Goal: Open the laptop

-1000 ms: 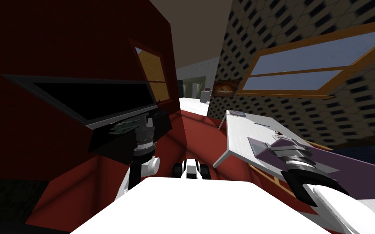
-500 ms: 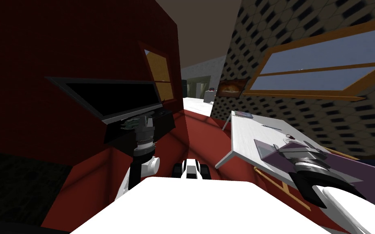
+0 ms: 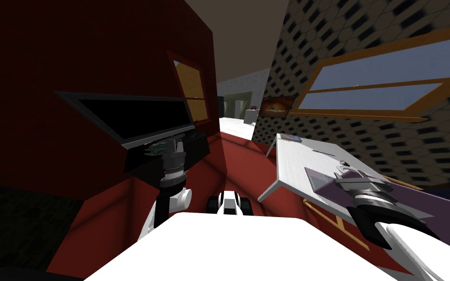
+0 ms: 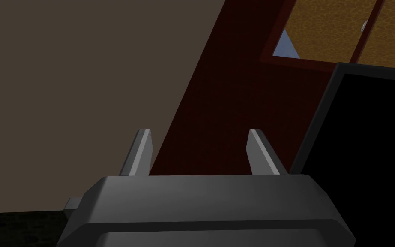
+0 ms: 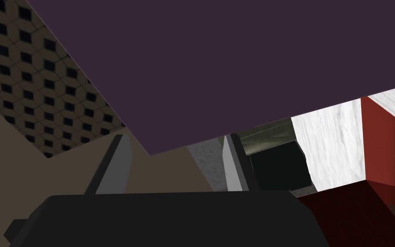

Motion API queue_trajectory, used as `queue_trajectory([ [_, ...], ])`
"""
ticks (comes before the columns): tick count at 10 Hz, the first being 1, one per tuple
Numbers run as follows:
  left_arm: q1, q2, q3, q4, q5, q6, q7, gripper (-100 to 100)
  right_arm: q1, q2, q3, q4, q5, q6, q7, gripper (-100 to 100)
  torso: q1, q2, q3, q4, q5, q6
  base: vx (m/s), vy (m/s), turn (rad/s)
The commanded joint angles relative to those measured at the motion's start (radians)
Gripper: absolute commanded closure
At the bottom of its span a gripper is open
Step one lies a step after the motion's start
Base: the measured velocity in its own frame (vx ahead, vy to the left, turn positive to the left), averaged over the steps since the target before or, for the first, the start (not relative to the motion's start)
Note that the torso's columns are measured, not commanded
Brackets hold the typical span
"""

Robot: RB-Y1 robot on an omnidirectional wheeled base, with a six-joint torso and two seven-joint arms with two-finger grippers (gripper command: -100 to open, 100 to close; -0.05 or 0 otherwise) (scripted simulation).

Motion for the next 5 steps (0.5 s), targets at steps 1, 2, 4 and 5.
queue_trajectory([
  [1,0.0,0.0,0.0,0.0,0.0,0.0,0.0,0,0.038,-0.025,0.041,-0.035,-0.045,0.031,0.019,100,0.0,0.001,0.001,0.0,0.0,-0.003,0.029,-0.016,-0.005],
  [2,0.0,0.0,0.0,0.0,0.0,0.0,0.0,0,0.038,-0.025,0.041,-0.035,-0.049,0.04,0.019,100,0.002,0.002,0.001,0.0,-0.001,-0.005,0.002,-0.005,0.023],
  [4,0.0,0.0,0.0,0.0,0.0,0.0,0.0,0,0.052,0.012,0.081,-0.107,-0.027,0.02,0.033,100,0.001,0.0,0.001,-0.001,-0.001,0.0,0.077,-0.034,-0.295],
  [5,0.0,0.0,0.0,0.0,0.0,0.0,0.0,0,0.057,0.025,0.094,-0.131,-0.019,0.014,0.037,100,0.001,0.001,0.001,-0.001,-0.002,0.001,0.085,-0.044,-0.25],
])
